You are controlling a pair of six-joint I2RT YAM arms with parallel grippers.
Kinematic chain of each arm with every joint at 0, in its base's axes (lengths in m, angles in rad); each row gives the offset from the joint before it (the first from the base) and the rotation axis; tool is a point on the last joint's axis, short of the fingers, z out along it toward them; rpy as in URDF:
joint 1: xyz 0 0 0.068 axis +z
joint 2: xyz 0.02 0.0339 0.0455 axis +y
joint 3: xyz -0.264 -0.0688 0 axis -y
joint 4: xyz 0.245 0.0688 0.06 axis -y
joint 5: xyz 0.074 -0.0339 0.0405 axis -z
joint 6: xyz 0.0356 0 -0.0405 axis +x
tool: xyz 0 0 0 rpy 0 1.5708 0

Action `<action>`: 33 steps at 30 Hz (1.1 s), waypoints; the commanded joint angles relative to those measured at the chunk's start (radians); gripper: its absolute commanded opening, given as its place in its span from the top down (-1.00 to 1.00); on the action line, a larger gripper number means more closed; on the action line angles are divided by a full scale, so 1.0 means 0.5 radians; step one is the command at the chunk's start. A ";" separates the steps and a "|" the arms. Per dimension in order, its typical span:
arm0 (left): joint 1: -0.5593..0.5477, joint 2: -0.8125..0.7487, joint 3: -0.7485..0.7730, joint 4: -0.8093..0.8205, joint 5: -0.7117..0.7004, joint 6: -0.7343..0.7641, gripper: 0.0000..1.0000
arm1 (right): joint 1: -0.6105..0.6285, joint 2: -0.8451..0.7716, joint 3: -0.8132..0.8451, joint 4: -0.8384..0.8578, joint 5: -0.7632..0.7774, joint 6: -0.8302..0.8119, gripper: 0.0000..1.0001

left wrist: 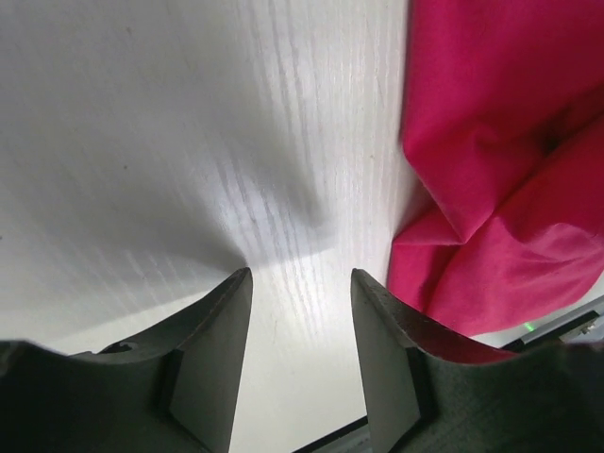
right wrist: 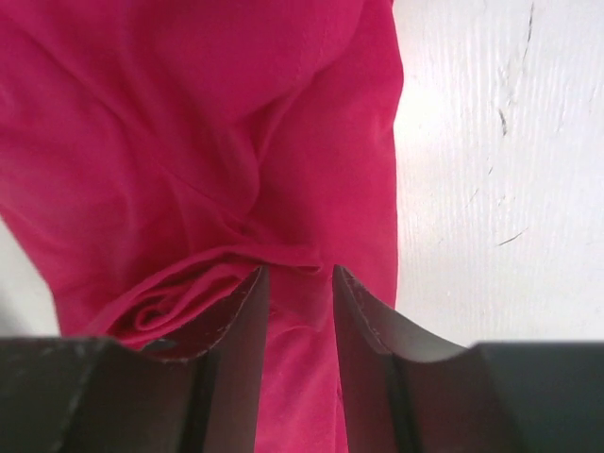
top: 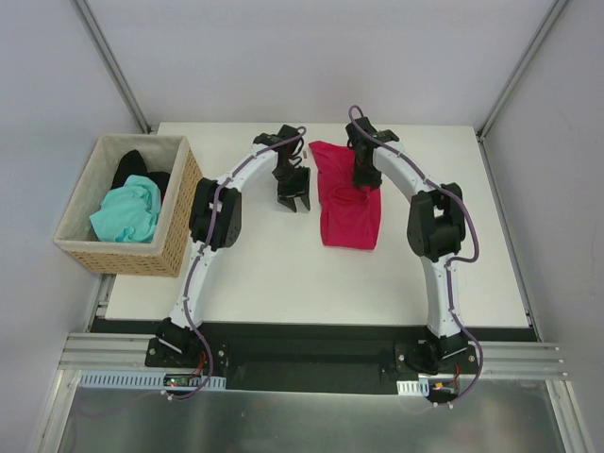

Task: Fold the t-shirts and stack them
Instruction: Fold the folded rectangular tshirt in 1/3 of the way

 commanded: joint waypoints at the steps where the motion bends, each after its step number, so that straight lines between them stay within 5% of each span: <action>1: 0.004 -0.238 -0.079 -0.004 -0.044 0.016 0.10 | 0.006 -0.029 0.185 -0.046 0.058 -0.103 0.23; 6: 0.004 -0.349 -0.174 -0.004 -0.078 0.029 0.10 | 0.009 -0.100 0.219 -0.074 0.107 -0.127 0.15; 11: 0.004 -0.465 -0.244 0.011 -0.115 0.035 0.11 | 0.037 -0.388 -0.111 0.058 0.067 -0.038 0.27; 15: 0.004 -0.496 -0.211 0.027 -0.103 0.041 0.11 | 0.064 -0.493 -0.256 0.055 0.049 0.041 0.97; 22: 0.004 -0.515 -0.143 0.021 -0.054 0.029 0.14 | 0.153 -0.658 -0.474 0.077 0.064 0.106 0.98; 33: 0.004 -0.610 -0.241 0.024 -0.093 0.019 0.17 | 0.156 -0.376 -0.339 0.104 -0.092 0.131 0.98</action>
